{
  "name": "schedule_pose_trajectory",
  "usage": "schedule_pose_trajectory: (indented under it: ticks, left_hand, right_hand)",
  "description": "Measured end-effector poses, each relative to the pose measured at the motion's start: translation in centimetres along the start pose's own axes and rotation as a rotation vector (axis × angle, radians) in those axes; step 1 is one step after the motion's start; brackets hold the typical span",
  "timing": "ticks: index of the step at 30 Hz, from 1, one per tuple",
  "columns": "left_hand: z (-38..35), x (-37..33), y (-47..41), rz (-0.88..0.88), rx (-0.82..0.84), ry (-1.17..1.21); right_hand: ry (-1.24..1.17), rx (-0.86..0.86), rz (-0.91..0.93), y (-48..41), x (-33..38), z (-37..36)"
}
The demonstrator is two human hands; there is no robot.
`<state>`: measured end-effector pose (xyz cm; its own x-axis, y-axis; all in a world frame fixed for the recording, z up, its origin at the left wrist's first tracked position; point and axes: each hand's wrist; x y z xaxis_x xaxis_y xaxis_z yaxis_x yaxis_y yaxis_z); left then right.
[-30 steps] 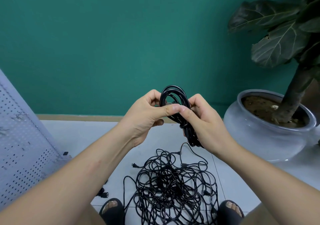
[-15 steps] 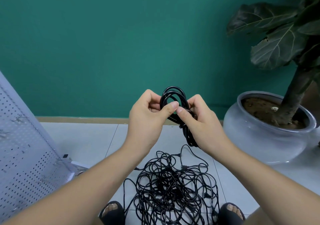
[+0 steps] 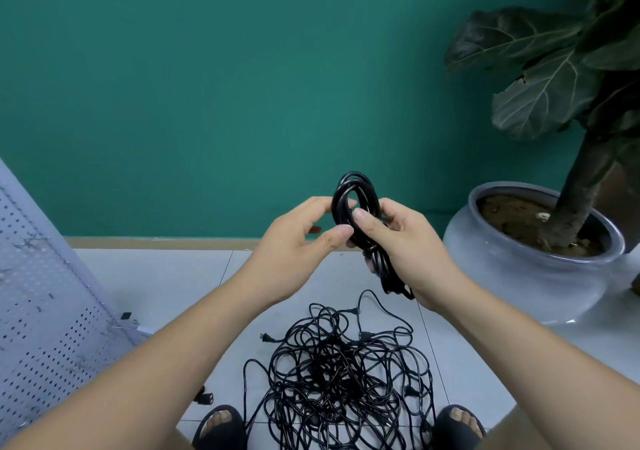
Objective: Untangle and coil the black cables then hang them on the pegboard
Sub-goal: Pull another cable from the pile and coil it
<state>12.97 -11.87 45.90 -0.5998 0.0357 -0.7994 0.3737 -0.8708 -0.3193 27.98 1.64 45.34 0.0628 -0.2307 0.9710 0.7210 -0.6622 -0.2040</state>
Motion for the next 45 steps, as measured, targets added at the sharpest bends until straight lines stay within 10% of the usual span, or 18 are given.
schedule_pose_trajectory:
  ticks: [19,28,41,45]
  left_hand:
    - [-3.7,-1.2,0.1,0.237,-0.108,0.278]
    - [0.0,0.8,0.3,0.075,0.178,-0.003]
    - [-0.6,0.8,0.8,0.034,0.044,-0.111]
    - [-0.6,1.5,0.8,0.022,0.066,-0.123]
  right_hand:
    - [0.320,-0.320,0.231,0.9,-0.2,-2.6]
    - [0.182,-0.211,0.011,-0.2,-0.5,-2.0]
    - [-0.444,0.038,-0.126,-0.6,1.1,-2.4]
    - [-0.014,-0.073,-0.027,-0.7,1.1,-3.1]
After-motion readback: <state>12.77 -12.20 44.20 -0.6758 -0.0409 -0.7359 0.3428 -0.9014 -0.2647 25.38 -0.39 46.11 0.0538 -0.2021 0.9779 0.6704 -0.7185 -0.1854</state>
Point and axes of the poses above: each hand's wrist, its own y-axis away from the middle knuckle, its own z-axis out of the back of the hand, x = y × z, and after that the axes turned 2 degrees about z, right-handed
